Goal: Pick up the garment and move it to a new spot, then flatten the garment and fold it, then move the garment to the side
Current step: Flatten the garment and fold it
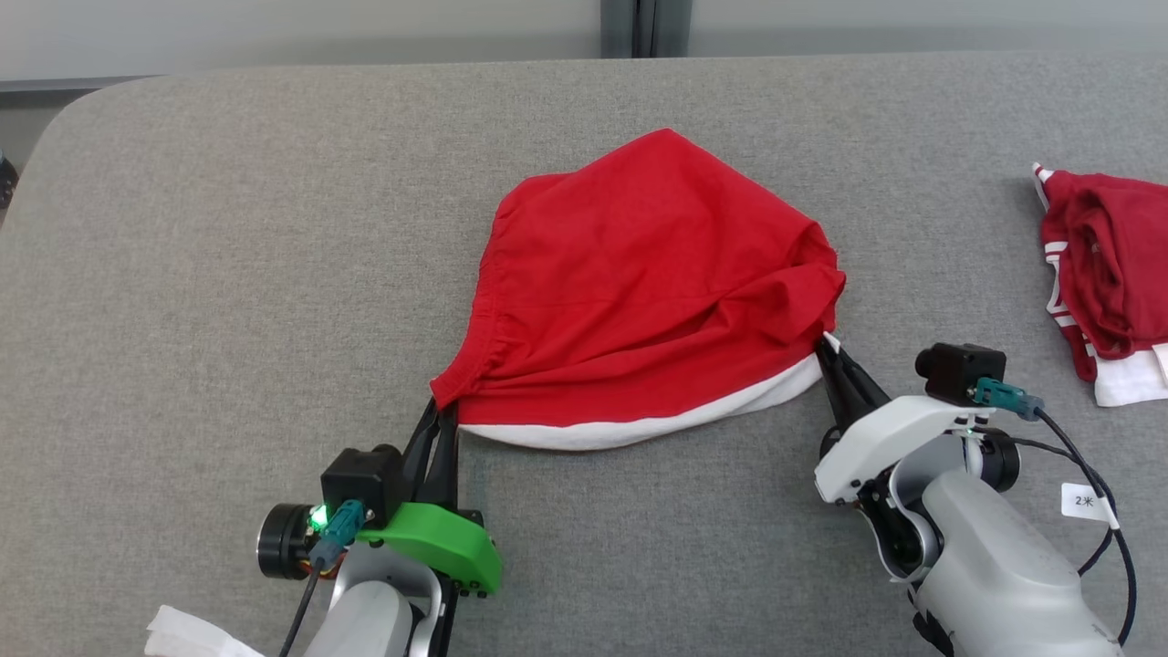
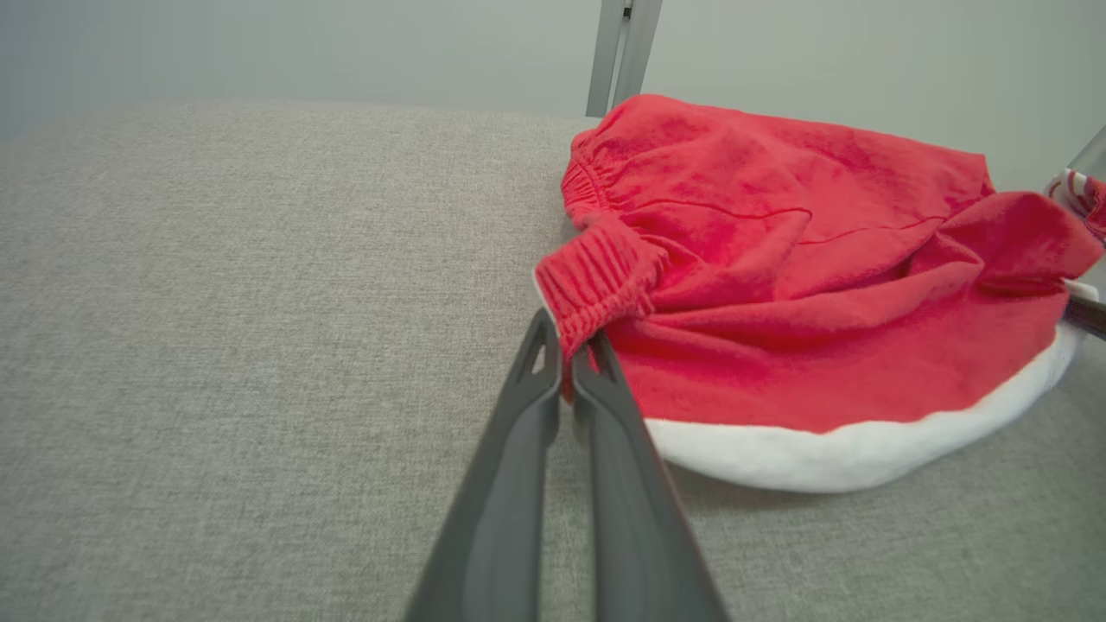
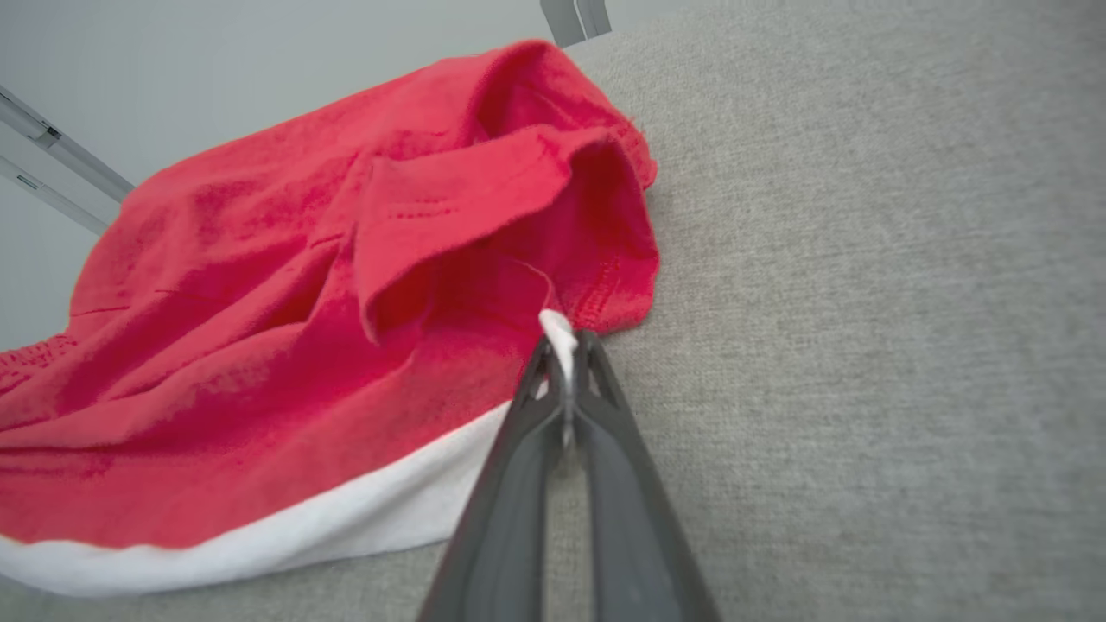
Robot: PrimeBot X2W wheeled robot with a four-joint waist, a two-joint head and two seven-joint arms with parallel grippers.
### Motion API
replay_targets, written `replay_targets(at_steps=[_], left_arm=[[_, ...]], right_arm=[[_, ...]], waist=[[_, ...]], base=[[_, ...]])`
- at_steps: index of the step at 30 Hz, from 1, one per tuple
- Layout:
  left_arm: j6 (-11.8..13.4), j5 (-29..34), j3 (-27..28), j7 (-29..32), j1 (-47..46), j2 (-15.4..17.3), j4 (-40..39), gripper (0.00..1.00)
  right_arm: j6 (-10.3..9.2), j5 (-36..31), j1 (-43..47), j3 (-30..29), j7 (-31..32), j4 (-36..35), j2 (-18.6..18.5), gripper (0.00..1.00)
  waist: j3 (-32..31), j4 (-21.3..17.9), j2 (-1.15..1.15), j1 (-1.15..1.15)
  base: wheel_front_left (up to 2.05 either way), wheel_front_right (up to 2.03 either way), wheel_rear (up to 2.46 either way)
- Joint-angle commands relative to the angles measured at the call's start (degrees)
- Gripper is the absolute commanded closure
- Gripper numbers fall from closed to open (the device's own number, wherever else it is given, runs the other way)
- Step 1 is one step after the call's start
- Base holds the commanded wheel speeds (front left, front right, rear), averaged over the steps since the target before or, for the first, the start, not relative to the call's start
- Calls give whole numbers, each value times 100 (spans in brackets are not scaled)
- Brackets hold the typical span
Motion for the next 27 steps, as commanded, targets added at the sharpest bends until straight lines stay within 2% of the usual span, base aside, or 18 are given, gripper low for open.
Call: replay_targets(at_steps=[1,9,19,22,27], left_arm=[[40,30,36,0,28,23,11,100],[40,86,250,0,56,24,-60,100],[-109,-144,588,0,-267,28,-605,100],[-203,-102,613,0,-609,26,-845,100],[-246,-174,678,152,-1203,77,-1185,100]], right_arm=[[0,46,-55,7,-54,13,-60,100],[0,247,236,-234,-163,-505,-244,100],[-1,124,799,-685,-165,-2348,-321,100],[0,66,712,-757,-165,-3053,-306,100],[0,-149,426,-918,-104,-3776,-281,100]], waist=[[-4,-4,0,0],[-111,-39,0,0],[-422,-210,0,0],[-576,-257,0,0],[-786,-303,0,0]], base=[[0,0,0],[0,0,0],[0,0,0],[0,0,0],[0,0,0]])
